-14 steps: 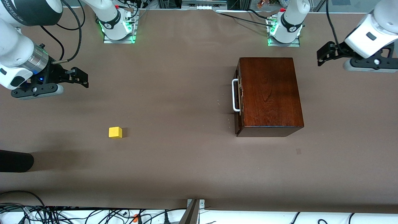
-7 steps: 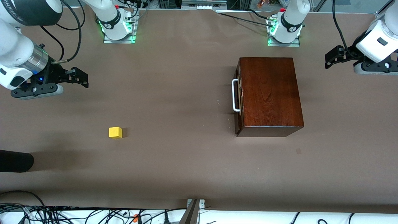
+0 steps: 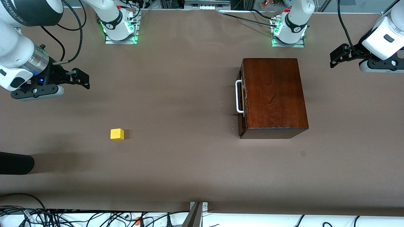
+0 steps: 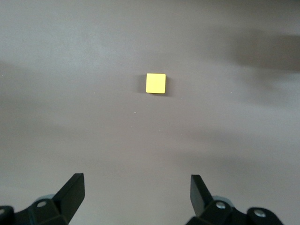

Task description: Open drawer, take yellow block, close drawer

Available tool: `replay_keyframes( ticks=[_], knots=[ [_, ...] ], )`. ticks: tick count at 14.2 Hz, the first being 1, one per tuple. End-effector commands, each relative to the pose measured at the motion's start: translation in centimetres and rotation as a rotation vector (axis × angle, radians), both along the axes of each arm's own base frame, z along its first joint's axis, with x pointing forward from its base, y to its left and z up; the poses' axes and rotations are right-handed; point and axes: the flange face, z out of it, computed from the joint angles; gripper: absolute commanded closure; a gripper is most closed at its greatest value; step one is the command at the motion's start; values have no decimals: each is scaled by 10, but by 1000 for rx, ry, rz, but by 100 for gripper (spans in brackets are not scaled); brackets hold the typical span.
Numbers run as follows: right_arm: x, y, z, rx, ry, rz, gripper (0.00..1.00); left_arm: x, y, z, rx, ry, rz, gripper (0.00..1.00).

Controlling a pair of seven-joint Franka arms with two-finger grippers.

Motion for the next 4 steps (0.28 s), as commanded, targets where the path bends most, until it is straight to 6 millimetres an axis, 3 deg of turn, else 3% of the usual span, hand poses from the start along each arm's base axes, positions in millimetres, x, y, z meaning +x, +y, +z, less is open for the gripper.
replay_keyframes(
  ticks=[1,4],
  knots=[
    [4,-3,6,0,-4,13,0,-6,-2,8,-37,-22,-11,0],
    [4,-3,5,-1,-2,12,0,-6,-5,7,-64,-19,-11,0]
  ],
)
